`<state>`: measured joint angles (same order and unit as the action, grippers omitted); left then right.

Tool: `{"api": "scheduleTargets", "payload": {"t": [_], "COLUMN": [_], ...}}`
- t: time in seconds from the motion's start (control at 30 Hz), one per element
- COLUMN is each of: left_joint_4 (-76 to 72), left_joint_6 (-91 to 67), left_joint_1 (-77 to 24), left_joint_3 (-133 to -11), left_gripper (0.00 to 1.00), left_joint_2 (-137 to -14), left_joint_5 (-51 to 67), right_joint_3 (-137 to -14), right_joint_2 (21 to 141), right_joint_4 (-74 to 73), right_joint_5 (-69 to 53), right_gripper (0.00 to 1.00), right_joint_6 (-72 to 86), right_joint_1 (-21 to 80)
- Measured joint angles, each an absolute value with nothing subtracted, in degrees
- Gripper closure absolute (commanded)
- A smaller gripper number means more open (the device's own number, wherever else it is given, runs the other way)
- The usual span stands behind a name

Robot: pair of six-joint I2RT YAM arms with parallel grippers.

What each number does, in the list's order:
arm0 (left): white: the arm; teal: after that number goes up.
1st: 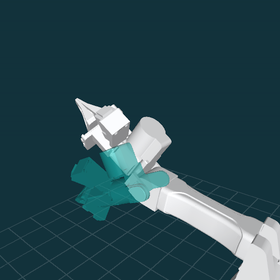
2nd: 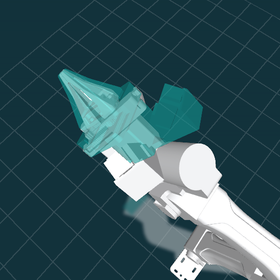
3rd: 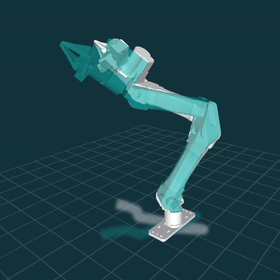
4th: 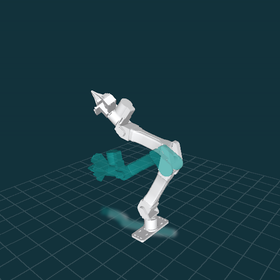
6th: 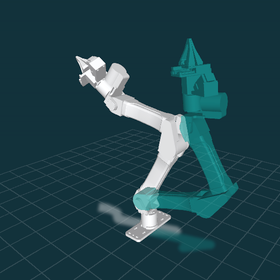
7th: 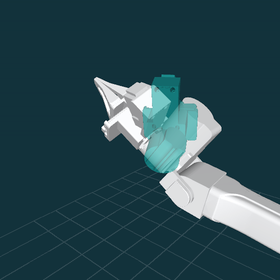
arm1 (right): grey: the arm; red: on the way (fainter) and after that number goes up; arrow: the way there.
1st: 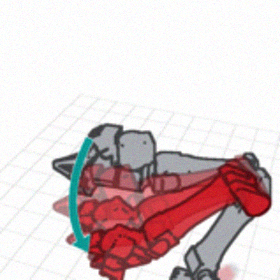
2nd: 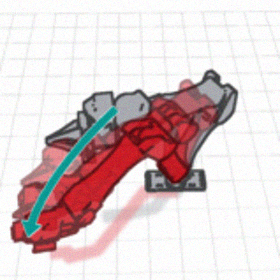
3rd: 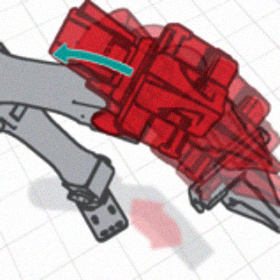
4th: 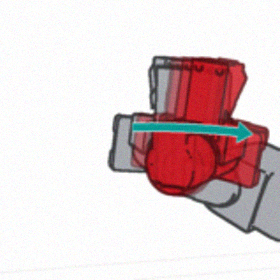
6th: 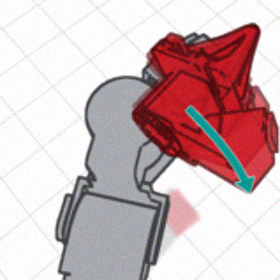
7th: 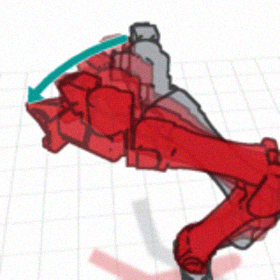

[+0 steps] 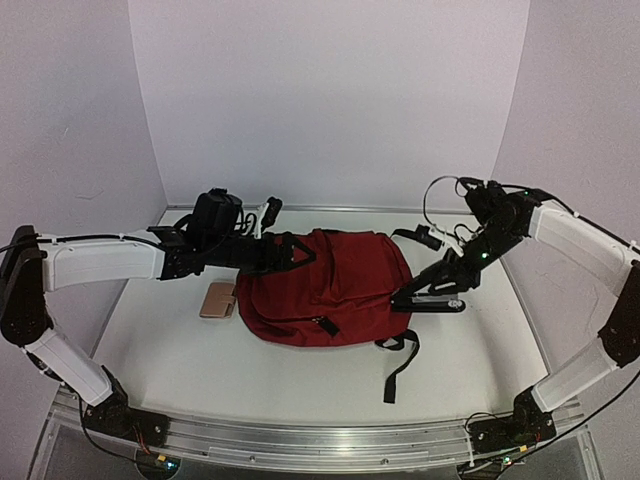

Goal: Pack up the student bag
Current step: Pick up the stationery from the center of the board, then place the stationery in the student bag.

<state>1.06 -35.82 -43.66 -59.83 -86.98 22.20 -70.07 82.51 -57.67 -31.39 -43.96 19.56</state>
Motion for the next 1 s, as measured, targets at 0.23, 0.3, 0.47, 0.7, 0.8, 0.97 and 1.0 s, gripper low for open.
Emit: {"api": "scheduleTargets", "payload": {"t": [0.23, 0.3, 0.47, 0.7, 0.8, 0.97, 1.0], "left_joint_4": [-7.95, -9.05, -9.01, -6.36, -4.74, -2.06, -1.67], "left_joint_6": [-35.24, -35.39, -35.26, -32.04, -31.2, -31.1, -31.18], "left_joint_1": [-46.39, -46.61, -46.43, -46.41, -46.03, -43.52, -43.07], "left_joint_3": [-59.44, -59.56, -59.64, -60.67, -60.77, -60.64, -60.61], "left_gripper": [0.08, 0.09, 0.09, 0.09, 0.09, 0.08, 0.08], "left_joint_2": [-86.93, -87.32, -89.15, -90.41, -90.19, -88.24, -87.53], "left_joint_5": [23.85, 22.98, 20.81, 20.7, 19.71, 17.49, 16.78], "right_joint_3": [-79.07, -79.11, -78.9, -80.44, -85.39, -95.95, -97.43], "right_joint_2": [87.65, 89.49, 92.05, 92.09, 93.16, 98.24, 99.6], "right_joint_4": [-47.58, -43.77, -40.71, -39.94, -39.41, -35.57, -34.28], "right_joint_5": [-46.03, -47.31, -47.66, -48.17, -47.7, -44.49, -43.65], "right_gripper": [1.0, 1.0, 1.0, 1.0, 1.0, 1.0, 1.0], "right_joint_6": [-23.46, -18.33, -13.84, -11.52, -10.61, -9.94, -9.69], "right_joint_1": [19.79, 19.79, 19.81, 20.78, 22.72, 27.33, 28.2]}}
